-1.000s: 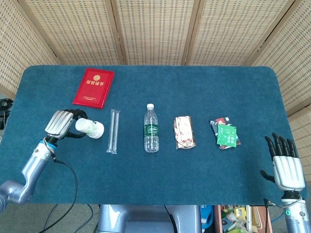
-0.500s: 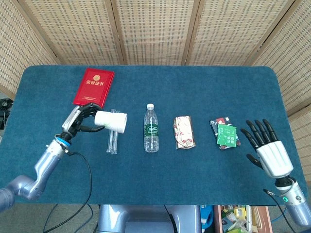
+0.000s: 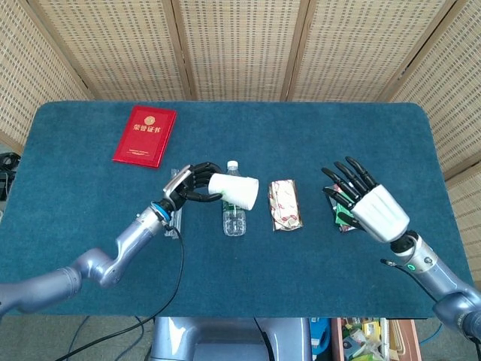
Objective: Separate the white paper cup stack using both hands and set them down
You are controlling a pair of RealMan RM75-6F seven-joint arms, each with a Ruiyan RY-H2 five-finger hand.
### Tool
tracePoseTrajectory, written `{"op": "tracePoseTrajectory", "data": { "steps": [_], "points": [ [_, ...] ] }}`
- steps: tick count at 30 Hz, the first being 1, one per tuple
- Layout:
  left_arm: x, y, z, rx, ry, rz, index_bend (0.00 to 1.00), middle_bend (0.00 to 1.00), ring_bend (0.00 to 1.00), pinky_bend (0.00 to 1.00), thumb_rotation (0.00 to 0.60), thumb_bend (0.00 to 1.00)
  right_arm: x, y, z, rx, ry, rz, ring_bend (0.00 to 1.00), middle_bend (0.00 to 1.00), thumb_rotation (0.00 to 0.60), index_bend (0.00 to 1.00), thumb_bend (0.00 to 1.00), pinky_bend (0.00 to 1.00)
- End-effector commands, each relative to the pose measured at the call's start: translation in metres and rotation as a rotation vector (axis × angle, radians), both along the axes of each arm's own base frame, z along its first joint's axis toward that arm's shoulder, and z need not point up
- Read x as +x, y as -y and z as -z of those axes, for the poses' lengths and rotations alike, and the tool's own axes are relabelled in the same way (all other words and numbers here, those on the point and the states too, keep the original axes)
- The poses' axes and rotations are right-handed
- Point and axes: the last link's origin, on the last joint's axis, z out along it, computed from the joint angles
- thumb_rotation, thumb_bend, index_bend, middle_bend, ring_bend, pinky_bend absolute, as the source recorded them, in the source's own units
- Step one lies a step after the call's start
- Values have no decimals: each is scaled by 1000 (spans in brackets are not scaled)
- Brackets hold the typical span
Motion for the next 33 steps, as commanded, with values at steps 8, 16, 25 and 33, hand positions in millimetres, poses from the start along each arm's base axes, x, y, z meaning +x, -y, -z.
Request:
{"op": "tracePoseTrajectory", "data": {
  "steps": [8, 16, 25, 33],
  "points": [
    [32, -10, 20, -24, -48, 50, 484, 481, 478, 466, 600, 209, 38, 16, 20, 47, -47, -107, 85, 178, 600, 371, 187, 61],
    [46, -11, 23, -42, -78, 78, 484, 481, 478, 466, 600, 208, 45, 20, 26, 49, -44, -122, 86, 192, 600, 393, 232, 64],
    [60, -8, 33, -56, -88, 93, 484, 483, 478, 466, 600, 212, 57, 24, 36, 66, -29, -154, 86, 192, 600, 423, 273, 75],
    [69, -6, 44, -65, -109, 108, 485, 483, 478, 466, 600, 217, 72, 28, 46, 81, -28, -190, 86, 209, 600, 446, 284, 112]
  ]
}}
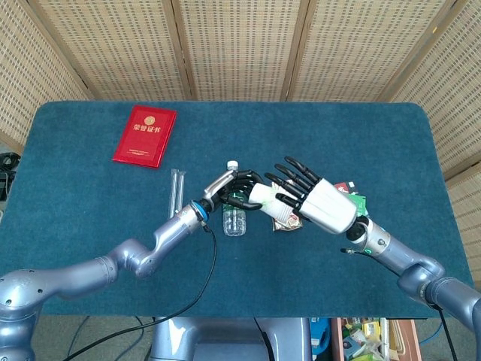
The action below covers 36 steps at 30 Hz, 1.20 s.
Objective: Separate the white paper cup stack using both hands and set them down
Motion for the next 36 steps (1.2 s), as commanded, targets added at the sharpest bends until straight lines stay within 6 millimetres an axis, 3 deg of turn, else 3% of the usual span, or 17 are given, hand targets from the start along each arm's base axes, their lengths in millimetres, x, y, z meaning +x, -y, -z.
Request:
{"op": "tracePoseTrajectory", "data": {
  "steps": [1, 25, 36],
  "points": [
    [3, 1, 3, -4, -5, 2, 484, 483, 478, 466, 600, 218, 4, 0, 4, 5, -3, -9, 86, 212, 600, 451, 288, 114],
    [6, 2, 12, -20, -18, 2, 484, 483, 478, 466, 600, 225, 6, 4, 14, -4, -17, -16, 86, 126, 600, 648, 421, 133],
    [7, 4, 12, -23, -3, 6, 485, 483, 478, 466, 600, 226, 4, 4, 14, -24, -32, -27, 86, 107, 600, 666, 496, 139]
  ]
}}
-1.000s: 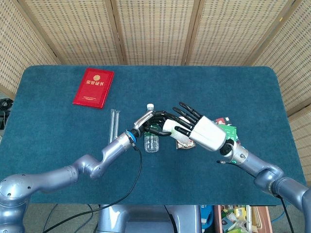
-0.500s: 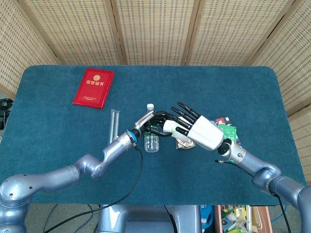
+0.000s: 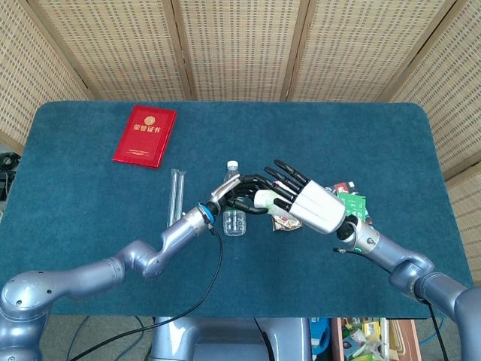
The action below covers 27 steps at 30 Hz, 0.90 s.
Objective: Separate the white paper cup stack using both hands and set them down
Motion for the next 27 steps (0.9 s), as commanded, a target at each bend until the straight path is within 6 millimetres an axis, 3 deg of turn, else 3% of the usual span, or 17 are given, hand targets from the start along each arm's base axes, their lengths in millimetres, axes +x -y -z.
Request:
{"op": "tracePoseTrajectory", "data": {
  "steps": [1, 17, 27],
  "points": [
    [0, 0, -1, 1, 3, -1, 485, 483, 478, 466, 600, 226, 0, 0, 0, -2, -3, -2, 86, 103, 600, 669, 504, 139],
    [-1, 0, -3, 3, 11, -5, 484, 483, 478, 466, 600, 226, -5, -4, -4, -13, 6, -9, 86, 76, 600, 729, 562, 139],
    [-26, -11, -20, 42, -1, -52, 484, 483, 478, 466, 600, 227, -26, -15, -25, -66, 18, 3, 86, 79, 600, 731, 565, 139]
  ]
}}
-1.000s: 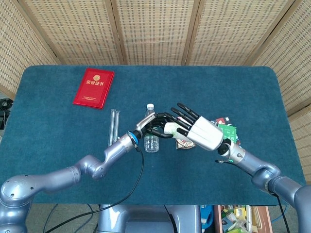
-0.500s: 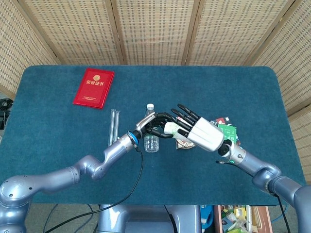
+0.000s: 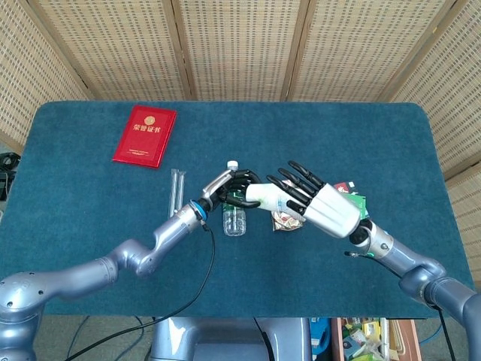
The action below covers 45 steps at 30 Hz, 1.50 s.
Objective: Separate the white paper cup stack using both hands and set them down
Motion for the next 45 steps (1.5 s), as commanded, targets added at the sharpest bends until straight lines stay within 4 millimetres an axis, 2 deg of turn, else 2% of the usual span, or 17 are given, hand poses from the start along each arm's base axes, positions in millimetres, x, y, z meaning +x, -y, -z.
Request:
{"op": "tracePoseTrajectory", "data": {
  "steps": [1, 7, 13, 19, 21, 22, 29, 34, 35, 36, 37, 39, 40, 41, 45],
  "points": [
    [-12, -4, -9, 20, -10, -16, 484, 483, 478, 466, 600, 226, -9, -4, -6, -17, -8, 13, 86, 80, 600, 731, 565, 139],
    [-55, -18, -46, 125, -90, -28, 485, 483, 478, 466, 600, 227, -34, -12, -25, -67, -82, 42, 86, 87, 600, 730, 565, 139],
    [-116, -23, -99, 346, -421, 121, 484, 483, 478, 466, 600, 238, -57, -17, -41, -102, -249, 59, 86, 89, 600, 731, 565, 138],
    [-150, -18, -123, 465, -672, 225, 484, 483, 478, 466, 600, 239, -67, -16, -41, -115, -362, 70, 86, 92, 600, 731, 565, 139],
    [-165, -13, -131, 499, -789, 272, 484, 483, 478, 466, 600, 241, -70, -12, -36, -117, -414, 86, 86, 93, 600, 731, 565, 139],
    [-179, -9, -134, 517, -903, 324, 485, 483, 478, 466, 600, 242, -74, -8, -29, -116, -468, 99, 86, 93, 600, 731, 565, 139],
    [-201, 3, -127, 593, -1145, 424, 484, 483, 478, 466, 600, 247, -81, 8, -7, -137, -685, 82, 86, 103, 600, 731, 565, 139],
    [-210, 8, -118, 607, -1213, 425, 484, 469, 463, 466, 600, 248, -85, 12, 0, -128, -704, 115, 86, 100, 600, 717, 564, 139],
    [-211, 9, -116, 600, -1220, 425, 480, 431, 420, 460, 600, 248, -86, 12, 1, -131, -706, 119, 86, 93, 600, 676, 543, 139],
    [-212, 10, -114, 591, -1221, 425, 440, 362, 347, 433, 600, 247, -86, 13, 1, -137, -706, 125, 86, 72, 600, 557, 447, 138],
    [-213, 11, -112, 579, -1218, 424, 392, 300, 286, 400, 600, 248, -88, 14, 0, -150, -703, 146, 79, 43, 600, 395, 295, 131],
    [-214, 13, -112, 570, -1214, 423, 158, 95, 107, 264, 600, 247, -90, 14, 0, -175, -684, 187, 56, 7, 600, 158, 57, 108],
    [-214, 13, -113, 566, -1210, 422, 92, 48, 64, 224, 600, 247, -88, 13, -1, -182, -662, 198, 43, 0, 600, 90, 7, 96],
    [-213, 14, -114, 561, -1205, 422, 26, 8, 22, 177, 600, 245, -87, 11, -2, -187, -650, 204, 39, 0, 600, 64, 0, 91],
    [-211, 18, -129, 586, -1154, 381, 0, 0, 0, 96, 600, 242, -79, 1, -11, -202, -538, 244, 37, 0, 600, 22, 0, 80]
  ]
}}
